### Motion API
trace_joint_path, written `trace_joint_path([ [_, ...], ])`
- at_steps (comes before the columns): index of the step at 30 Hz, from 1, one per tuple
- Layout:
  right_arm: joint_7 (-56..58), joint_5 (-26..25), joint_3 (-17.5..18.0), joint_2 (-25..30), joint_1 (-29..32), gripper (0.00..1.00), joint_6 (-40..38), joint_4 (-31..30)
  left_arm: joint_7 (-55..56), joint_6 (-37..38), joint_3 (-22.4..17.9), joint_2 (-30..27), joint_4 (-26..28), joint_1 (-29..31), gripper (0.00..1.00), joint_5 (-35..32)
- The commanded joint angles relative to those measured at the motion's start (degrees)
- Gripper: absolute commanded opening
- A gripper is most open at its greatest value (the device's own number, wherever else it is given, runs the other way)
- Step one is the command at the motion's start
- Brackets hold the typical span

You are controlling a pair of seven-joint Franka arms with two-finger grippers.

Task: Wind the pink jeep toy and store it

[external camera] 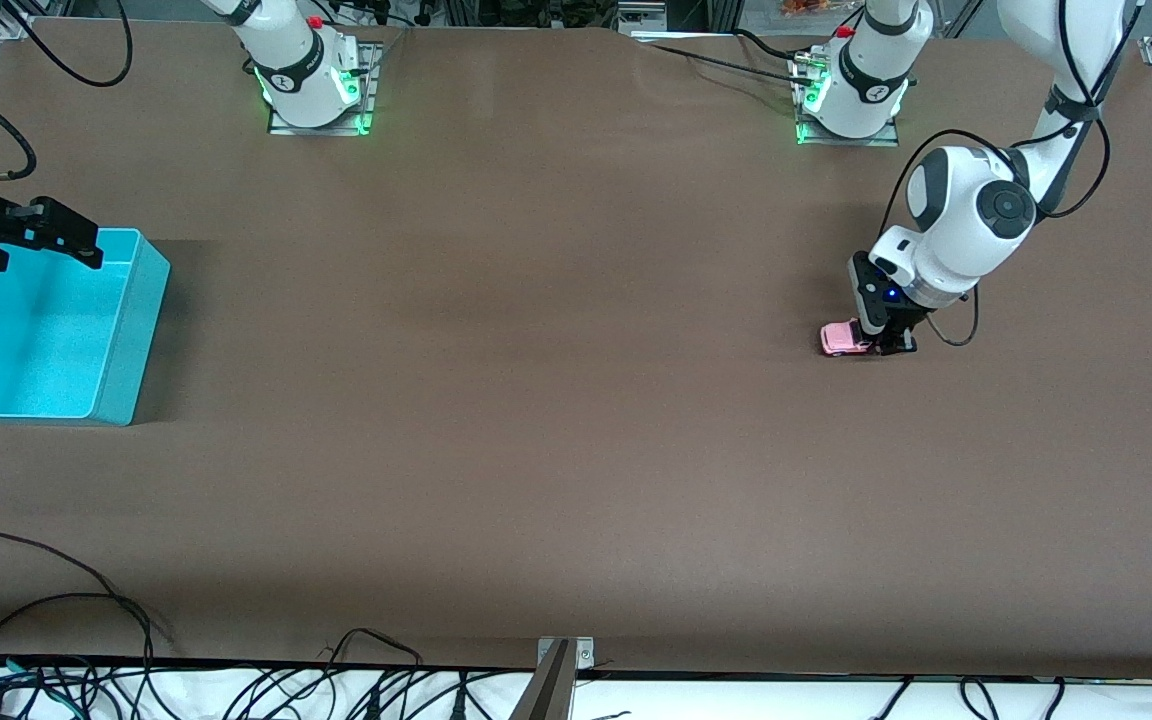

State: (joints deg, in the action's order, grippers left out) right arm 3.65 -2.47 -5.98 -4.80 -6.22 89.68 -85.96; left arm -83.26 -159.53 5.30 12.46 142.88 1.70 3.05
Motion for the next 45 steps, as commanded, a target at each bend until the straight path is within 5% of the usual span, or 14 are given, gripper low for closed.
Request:
trace_joint_path([
  [1,-0.05,-0.43,-0.08,-0.04,-0.19,1.0,-0.03,0.62,3.01,0.36,-0.2,0.98,-0.94,-1.0,0.0,-0.24],
  [45,0.04,-0.52,-0.08,-0.04,-0.19,1.0,0.06,0.62,3.98,0.01,-0.73,6.17,-1.64,-1.97,0.0,-2.78],
])
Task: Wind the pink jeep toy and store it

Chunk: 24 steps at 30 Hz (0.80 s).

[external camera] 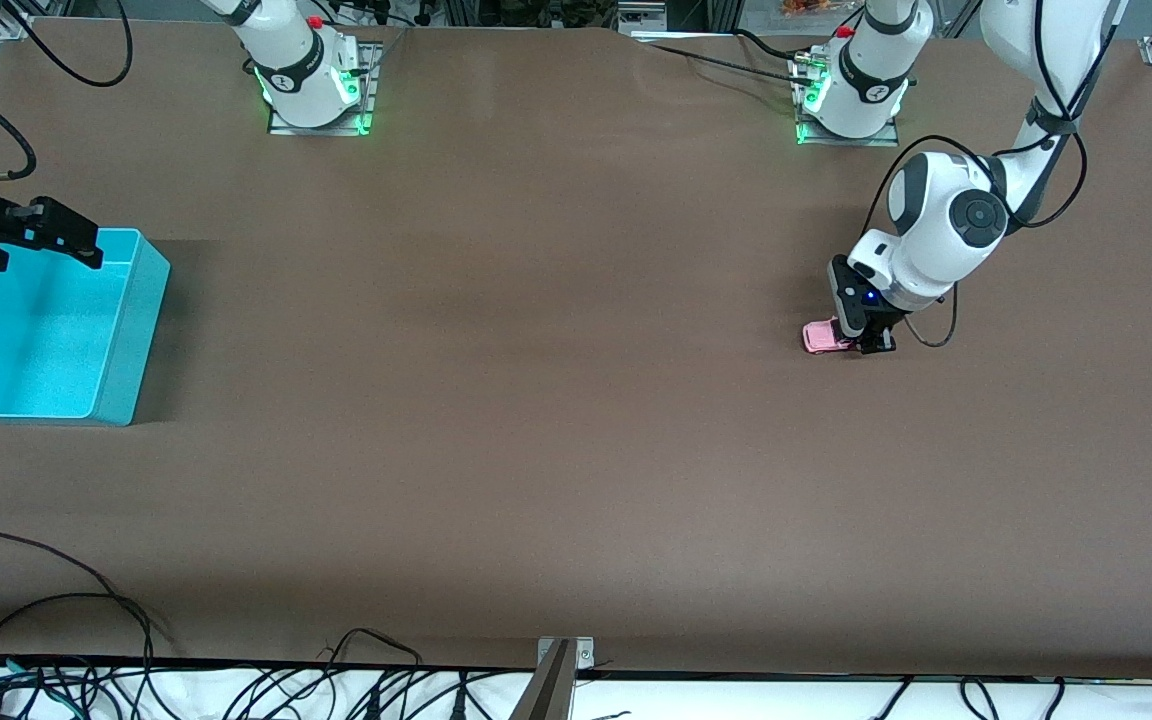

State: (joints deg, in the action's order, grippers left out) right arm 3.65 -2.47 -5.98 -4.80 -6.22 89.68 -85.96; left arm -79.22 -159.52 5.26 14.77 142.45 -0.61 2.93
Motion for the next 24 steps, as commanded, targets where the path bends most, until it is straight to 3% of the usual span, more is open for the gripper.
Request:
trace_joint_path([
  [1,0.04,-0.52,-0.08,-0.04,-0.19,1.0,0.06,0.62,0.03,0.0,-0.87,3.95,-1.21,0.43,0.0,-3.36],
  [11,0.04,-0.52,-0.08,-0.04,-0.19,1.0,0.06,0.62,-0.75,0.0,-4.64,4.91,-1.21,0.61,0.0,-4.42],
  [24,0.04,-0.52,-0.08,-0.04,-0.19,1.0,0.06,0.62,-12.26,0.0,-10.97,5.88,-1.21,0.79,0.0,-5.39],
])
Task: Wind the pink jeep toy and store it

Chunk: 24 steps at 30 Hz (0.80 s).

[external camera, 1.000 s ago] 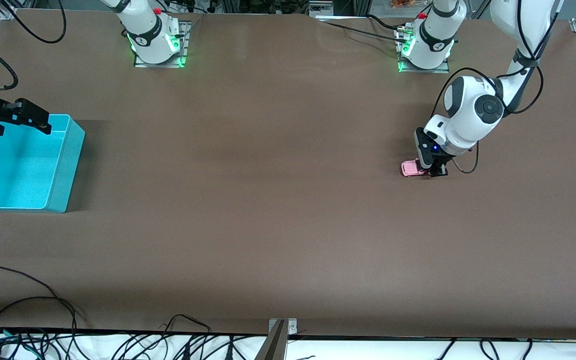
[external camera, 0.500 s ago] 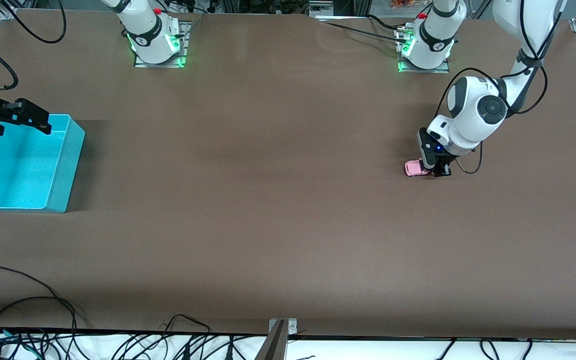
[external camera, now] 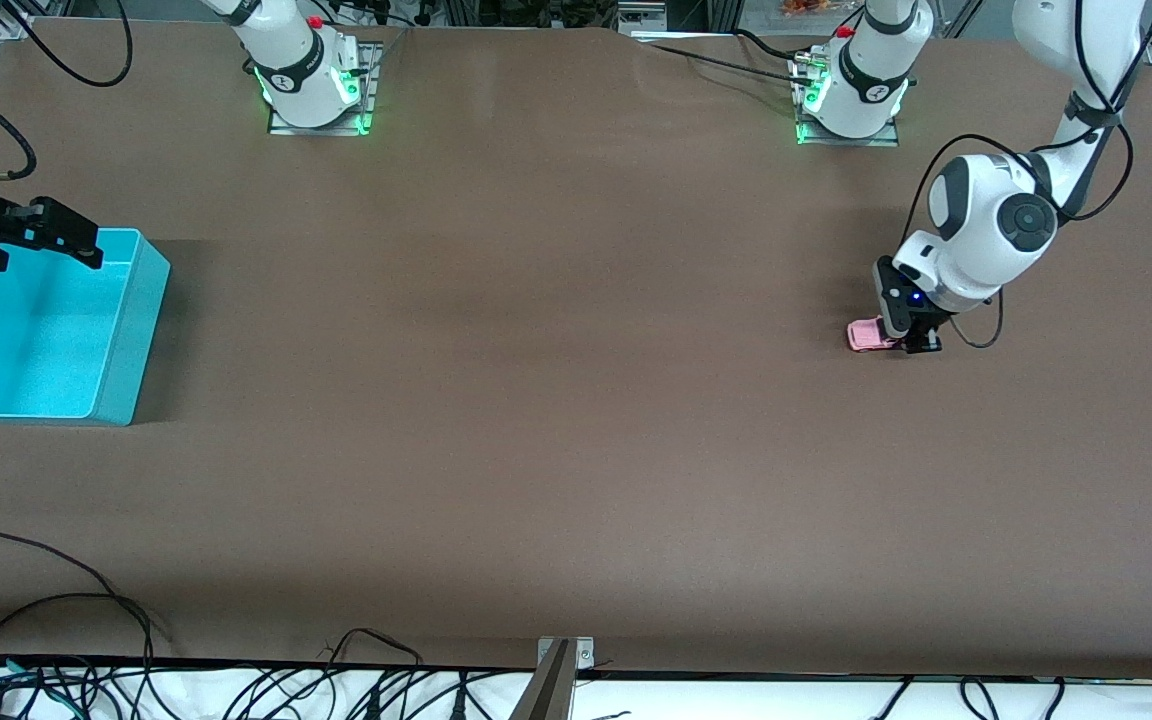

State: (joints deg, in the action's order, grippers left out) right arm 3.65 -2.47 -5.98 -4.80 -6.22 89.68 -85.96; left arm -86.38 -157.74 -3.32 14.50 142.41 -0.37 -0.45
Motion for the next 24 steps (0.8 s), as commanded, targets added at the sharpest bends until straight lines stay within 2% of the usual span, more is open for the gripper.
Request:
trace_joint_path([
  [1,0.04,-0.52,-0.08,-0.04,-0.19,1.0,-0.03,0.62,-5.99,-1.87,-2.82,6.16,-1.17,0.54,0.0,-2.01],
  [10,0.04,-0.52,0.09,-0.04,-0.28,1.0,-0.38,0.62,-12.23,-1.87,-7.92,6.95,-1.17,1.15,0.0,-2.01],
  [16,-0.05,-0.43,0.44,-0.04,-0.19,1.0,-0.12,0.62,-13.64,-1.87,-9.94,7.21,-1.17,2.74,0.0,-2.19],
  [17,-0.05,-0.51,0.44,-0.04,-0.19,1.0,-0.03,0.62,-16.08,-1.87,-11.51,7.39,-1.17,2.83,0.0,-2.1],
  [24,0.04,-0.6,0.44,-0.04,-0.19,1.0,0.06,0.62,-16.98,-2.05,-11.88,7.56,-1.26,3.27,0.0,-2.1],
])
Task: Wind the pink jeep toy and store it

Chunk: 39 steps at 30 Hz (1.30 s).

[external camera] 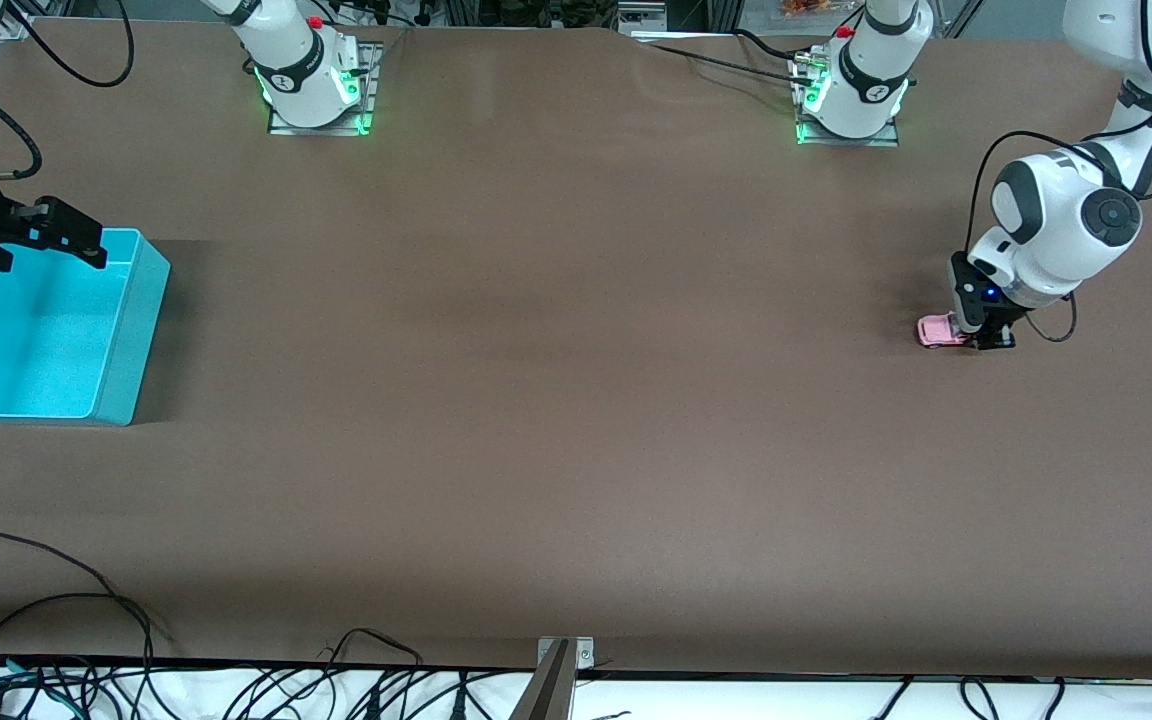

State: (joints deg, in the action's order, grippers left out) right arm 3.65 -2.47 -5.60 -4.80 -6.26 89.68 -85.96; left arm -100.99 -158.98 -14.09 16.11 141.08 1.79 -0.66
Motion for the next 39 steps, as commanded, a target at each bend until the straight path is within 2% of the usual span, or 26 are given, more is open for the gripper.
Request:
trace_joint_path([
  [1,0.04,-0.6,0.06,-0.04,-0.16,1.0,0.06,0.62,-2.28,-0.81,-1.03,5.95,0.07,1.11,0.0,-1.8],
  [13,-0.05,-0.52,-0.2,0.05,0.02,1.0,0.06,0.71,-2.02,-0.81,-1.03,5.87,-0.81,1.03,0.0,-1.45],
  [16,-0.05,-0.52,-0.2,0.05,0.02,1.0,-0.03,0.62,-1.84,-0.81,-1.03,5.69,-0.99,1.03,0.22,-1.1],
  [17,-0.05,-0.6,-0.12,0.05,0.02,1.0,-0.03,0.62,-1.75,-0.81,-1.03,5.69,-1.6,1.03,0.35,-1.1],
  [18,-0.05,-0.69,-0.03,0.05,0.02,1.0,-0.03,0.62,-1.58,-0.81,-1.03,5.69,-2.3,1.03,0.56,-1.01],
  [19,-0.05,-0.69,-0.03,0.05,-0.07,1.0,-0.03,0.62,-1.58,-0.81,-0.94,5.69,-2.65,1.03,0.81,-1.1],
  [20,-0.05,-0.69,-0.03,0.05,-0.07,1.0,-0.03,0.62,-1.58,-0.72,-0.94,5.52,-2.74,1.03,1.0,-1.1],
  [39,-0.05,-0.6,-0.03,0.05,-0.07,1.0,0.06,0.62,-1.58,-0.28,-0.86,4.55,-2.83,0.85,1.0,-1.01],
])
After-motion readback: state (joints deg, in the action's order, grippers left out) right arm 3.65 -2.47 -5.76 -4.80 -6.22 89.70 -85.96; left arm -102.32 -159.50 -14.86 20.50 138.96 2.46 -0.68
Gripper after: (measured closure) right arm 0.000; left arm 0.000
